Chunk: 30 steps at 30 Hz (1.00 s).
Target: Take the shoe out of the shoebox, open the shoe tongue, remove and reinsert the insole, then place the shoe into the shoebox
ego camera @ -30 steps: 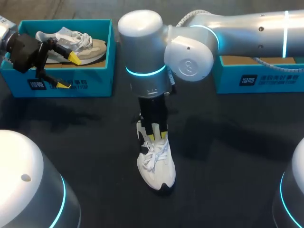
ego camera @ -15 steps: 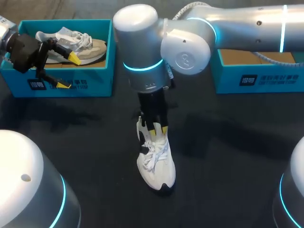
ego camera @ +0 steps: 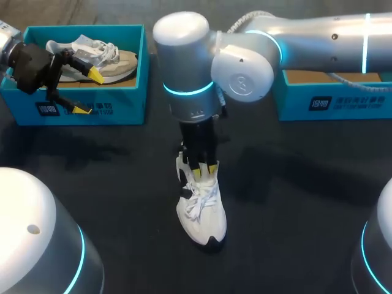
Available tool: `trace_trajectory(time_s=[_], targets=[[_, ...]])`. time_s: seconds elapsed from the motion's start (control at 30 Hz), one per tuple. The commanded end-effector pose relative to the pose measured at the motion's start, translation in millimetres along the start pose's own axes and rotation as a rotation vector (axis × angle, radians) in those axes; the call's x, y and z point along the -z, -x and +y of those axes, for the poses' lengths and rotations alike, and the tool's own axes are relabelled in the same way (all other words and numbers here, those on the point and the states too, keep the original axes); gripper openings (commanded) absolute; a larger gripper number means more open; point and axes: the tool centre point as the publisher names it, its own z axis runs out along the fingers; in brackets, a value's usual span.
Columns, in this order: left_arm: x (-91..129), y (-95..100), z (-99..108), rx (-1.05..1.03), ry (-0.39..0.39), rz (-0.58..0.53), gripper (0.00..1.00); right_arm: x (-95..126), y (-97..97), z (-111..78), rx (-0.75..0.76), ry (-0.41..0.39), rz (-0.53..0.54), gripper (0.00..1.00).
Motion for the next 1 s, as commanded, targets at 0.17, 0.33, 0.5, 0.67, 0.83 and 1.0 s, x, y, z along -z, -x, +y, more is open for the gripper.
trace_trajectory(time_s=[0.17,0.33,0.5,0.67,0.83,1.0], targets=[[0.6,-0.1,0.5,-0.001,-0.002,0.003,1.00,37.6,1.3,3.1,0.104,0.129,-0.043,0.31],[0.6,-0.1,0.5,-0.001,-0.002,0.003,1.00,53.3,-0.5,11.1,0.283,0.225,-0.053,0.32],[0.6,-0.1,0.5,-0.001,-0.002,0.003,1.00,62.5,-3.0,17.2,0.501,0.235,-0.097,0.31],[0.6,-0.1,0.5,-0.001,-0.002,0.003,1.00,71.1,-4.6,23.3,0.665,0.234,-0.139,0.33],[0.6,-0.1,0.5,-0.001,-0.002,0.003,1.00,81.7,-6.0,28.0,0.777,0.243,-0.155,1.00],[0.6,-0.1,0.5,-0.001,-0.002,0.003,1.00,81.7,-6.0,28.0,0.777,0.243,-0.155,1.00]])
